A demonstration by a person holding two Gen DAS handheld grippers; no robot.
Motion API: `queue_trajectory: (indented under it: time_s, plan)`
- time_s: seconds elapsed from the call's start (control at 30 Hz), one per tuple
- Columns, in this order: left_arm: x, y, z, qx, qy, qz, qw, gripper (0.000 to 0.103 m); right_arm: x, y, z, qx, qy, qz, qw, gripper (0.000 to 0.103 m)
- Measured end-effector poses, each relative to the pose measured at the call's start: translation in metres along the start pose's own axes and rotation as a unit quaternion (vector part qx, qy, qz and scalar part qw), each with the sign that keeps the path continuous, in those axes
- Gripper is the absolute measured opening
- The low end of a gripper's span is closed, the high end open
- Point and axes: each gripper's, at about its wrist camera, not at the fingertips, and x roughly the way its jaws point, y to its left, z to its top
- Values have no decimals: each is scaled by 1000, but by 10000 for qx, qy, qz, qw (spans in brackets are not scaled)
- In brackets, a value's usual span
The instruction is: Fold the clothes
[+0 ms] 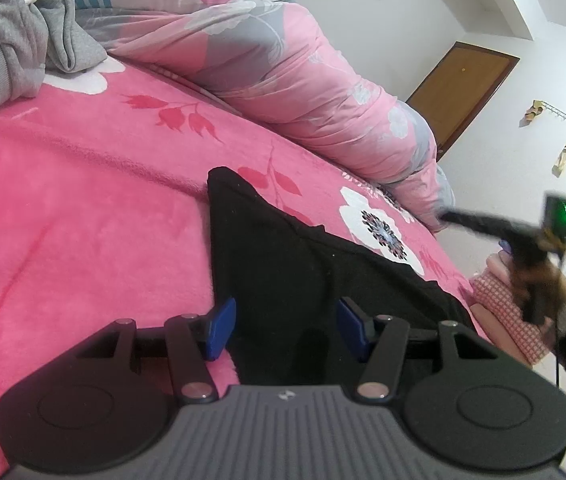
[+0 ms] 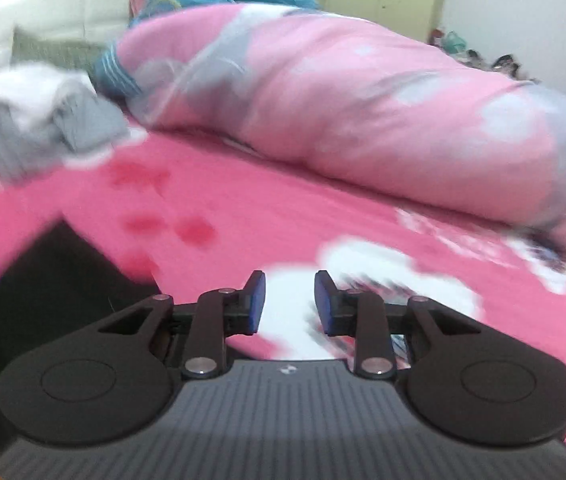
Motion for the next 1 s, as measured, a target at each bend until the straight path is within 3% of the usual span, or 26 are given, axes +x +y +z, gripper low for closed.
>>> queue_trajectory:
  time_s: [0.17, 0.37, 0.53, 0.63, 0.7, 1.0]
  plan:
    - [1, -2, -1, 41, -5, 35, 10000, 57, -9, 1, -40, -914, 617, 44, 9939, 30]
    - [3, -1, -1, 30, 0, 25, 10000, 57, 20, 20, -56, -2261, 1172, 359, 9664, 30]
    - [2, 0, 0, 12, 3, 1, 10000, 57, 43, 23, -52, -2626, 1657, 747, 9476, 27]
    - [2, 1, 0, 4, 4, -9, 10000, 57, 46, 22, -50, -2540, 1801, 940, 9456, 18]
    - [3, 0, 0, 3, 3, -8, 10000, 57, 45, 24, -50, -2577, 1786, 901, 9453, 4]
    - [3, 1, 0, 12, -2, -6, 10000, 57, 27, 14, -48, -2379, 1274, 299, 9624, 1]
